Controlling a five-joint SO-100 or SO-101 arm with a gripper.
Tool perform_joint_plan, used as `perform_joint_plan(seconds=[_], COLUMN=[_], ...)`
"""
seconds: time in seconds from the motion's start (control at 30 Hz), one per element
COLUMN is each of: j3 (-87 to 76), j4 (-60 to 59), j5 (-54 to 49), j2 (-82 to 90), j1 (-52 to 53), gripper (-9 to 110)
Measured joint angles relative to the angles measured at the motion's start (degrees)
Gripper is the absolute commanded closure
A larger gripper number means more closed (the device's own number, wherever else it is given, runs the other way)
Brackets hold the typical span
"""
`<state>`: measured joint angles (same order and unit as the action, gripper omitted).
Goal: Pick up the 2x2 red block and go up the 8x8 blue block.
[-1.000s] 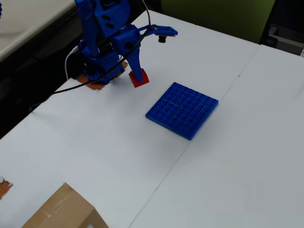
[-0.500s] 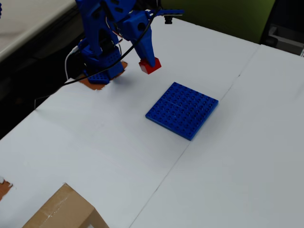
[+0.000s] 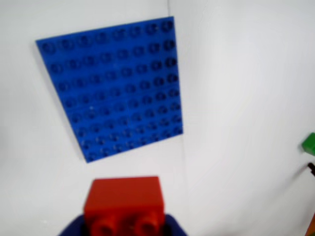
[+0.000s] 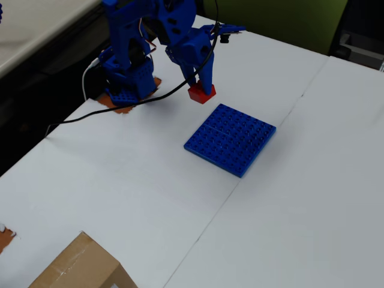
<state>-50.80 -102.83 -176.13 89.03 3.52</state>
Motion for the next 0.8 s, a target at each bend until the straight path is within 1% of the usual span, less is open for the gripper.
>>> perform_joint_plan(seconds=[0.43, 0.8], j3=[8.17, 11.87], j4=[0.0, 0.18], j5=[-0.26, -0.26], j2=[-9.14, -14.59], j1=[-2.99, -4.75], gripper=[93, 92])
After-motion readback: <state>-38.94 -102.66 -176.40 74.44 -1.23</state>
